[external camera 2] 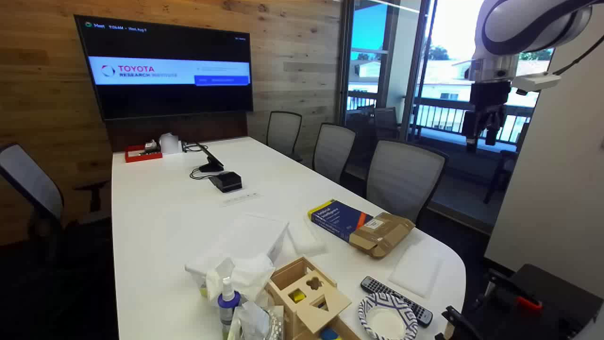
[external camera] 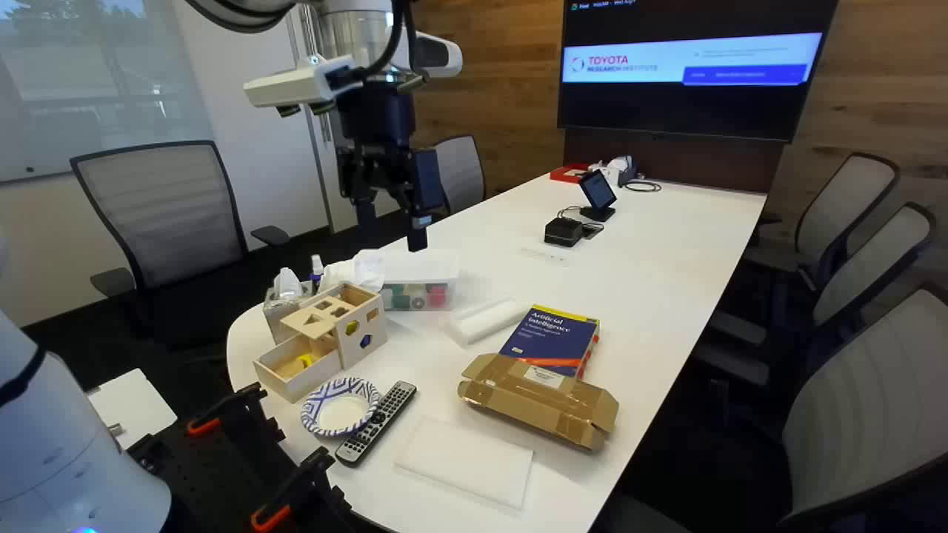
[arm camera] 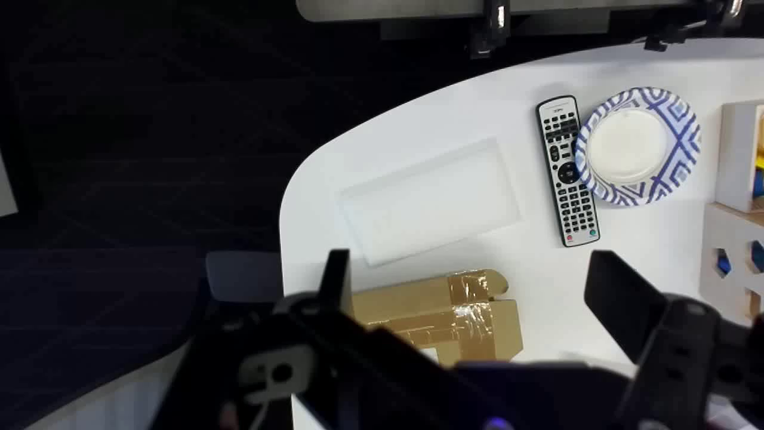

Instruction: Close the wooden object completely

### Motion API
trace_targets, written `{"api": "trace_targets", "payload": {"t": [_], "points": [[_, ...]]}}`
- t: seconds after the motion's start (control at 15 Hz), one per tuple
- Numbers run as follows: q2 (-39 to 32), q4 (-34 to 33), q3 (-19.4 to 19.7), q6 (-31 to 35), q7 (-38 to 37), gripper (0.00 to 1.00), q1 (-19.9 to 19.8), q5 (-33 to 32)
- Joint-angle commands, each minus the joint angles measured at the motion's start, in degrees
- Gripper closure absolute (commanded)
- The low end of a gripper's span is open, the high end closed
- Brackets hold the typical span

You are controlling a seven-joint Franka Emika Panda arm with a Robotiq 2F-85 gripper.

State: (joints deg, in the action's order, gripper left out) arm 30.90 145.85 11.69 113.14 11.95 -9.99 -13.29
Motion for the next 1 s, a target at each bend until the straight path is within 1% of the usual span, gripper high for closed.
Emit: {"api": "trace_targets", "payload": {"t": [0.0, 0.13, 0.27, 0.4, 0.53, 0.67, 0.93], "points": [[0.0, -0.1, -0.1, -0.1, 0.0, 0.0, -0.1, 0.1], [0.0, -0.1, -0.1, -0.1, 0.0, 0.0, -0.1, 0.1], [-1.4, 0.0, -1.1, 1.9, -0.2, 0.0, 1.2, 0.5], [-3.1, 0.3, -3.4, 4.5, -1.8, 0.0, 2.9, 0.4], [-5.7, 1.3, -6.1, 9.6, -3.0, 0.0, 5.6, 0.8], [-9.7, 1.4, -9.2, 14.3, -5.0, 0.0, 8.2, 1.3], [-18.7, 0.6, -14.9, 21.5, -8.1, 0.0, 13.0, 1.4]]}}
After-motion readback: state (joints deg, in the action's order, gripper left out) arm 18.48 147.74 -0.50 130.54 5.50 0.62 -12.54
